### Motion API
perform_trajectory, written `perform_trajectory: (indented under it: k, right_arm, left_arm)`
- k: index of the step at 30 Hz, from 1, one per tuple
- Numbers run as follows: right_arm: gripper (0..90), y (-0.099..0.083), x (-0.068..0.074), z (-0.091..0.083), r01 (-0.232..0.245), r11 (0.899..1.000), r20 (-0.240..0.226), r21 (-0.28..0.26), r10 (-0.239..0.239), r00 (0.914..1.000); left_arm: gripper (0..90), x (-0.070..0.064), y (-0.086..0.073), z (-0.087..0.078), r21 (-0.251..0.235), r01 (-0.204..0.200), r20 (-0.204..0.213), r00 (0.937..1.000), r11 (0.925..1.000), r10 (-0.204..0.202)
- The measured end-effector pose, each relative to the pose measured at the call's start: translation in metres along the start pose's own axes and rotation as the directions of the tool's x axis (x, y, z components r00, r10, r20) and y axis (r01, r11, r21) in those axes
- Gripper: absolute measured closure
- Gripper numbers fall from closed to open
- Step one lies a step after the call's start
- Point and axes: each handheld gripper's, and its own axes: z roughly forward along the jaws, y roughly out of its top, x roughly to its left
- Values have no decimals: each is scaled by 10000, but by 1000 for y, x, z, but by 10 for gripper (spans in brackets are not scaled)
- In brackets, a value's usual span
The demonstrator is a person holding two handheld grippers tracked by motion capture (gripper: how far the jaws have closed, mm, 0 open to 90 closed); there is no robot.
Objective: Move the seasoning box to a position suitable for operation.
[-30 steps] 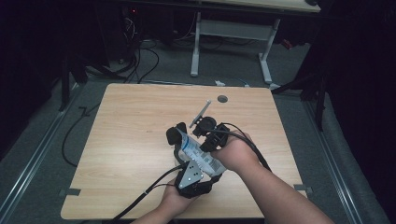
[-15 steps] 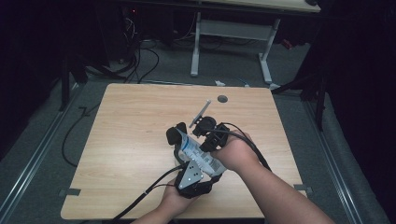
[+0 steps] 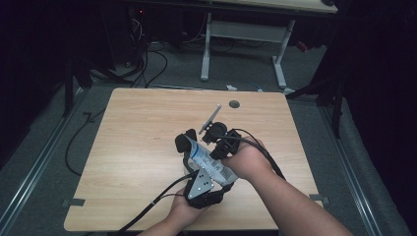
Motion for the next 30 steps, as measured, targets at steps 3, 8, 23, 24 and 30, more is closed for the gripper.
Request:
perform_trajectory:
  k: [3, 8, 23, 24, 30]
  right_arm:
    - [900, 0, 0, 0, 72, 10000, 6, -10, -72, 10000]
    - [900, 0, 0, 0, 67, 10000, -18, -39, -67, 10000]
    - [900, 2, -1, 0, 106, 9999, 70, -33, -106, 9999]
    - [900, 2, -1, 0, 70, 10000, 73, -12, -70, 9999]
    - [900, 4, 0, 1, 140, 9999, 64, -16, -140, 9999]
  left_arm:
    - [547, 0, 0, 0, -5, 0, -2, 10000, 10000, 0]
    - [548, 0, 0, 0, -20, -8, -18, 10000, 10000, 8]
    - [549, 1, 1, 1, -91, 60, -46, 10000, 9999, -60]
    - [549, 1, 1, 1, -90, 53, -48, 10000, 9999, -54]
    - [549, 2, 2, 1, -119, 73, -63, 10000, 9999, -74]
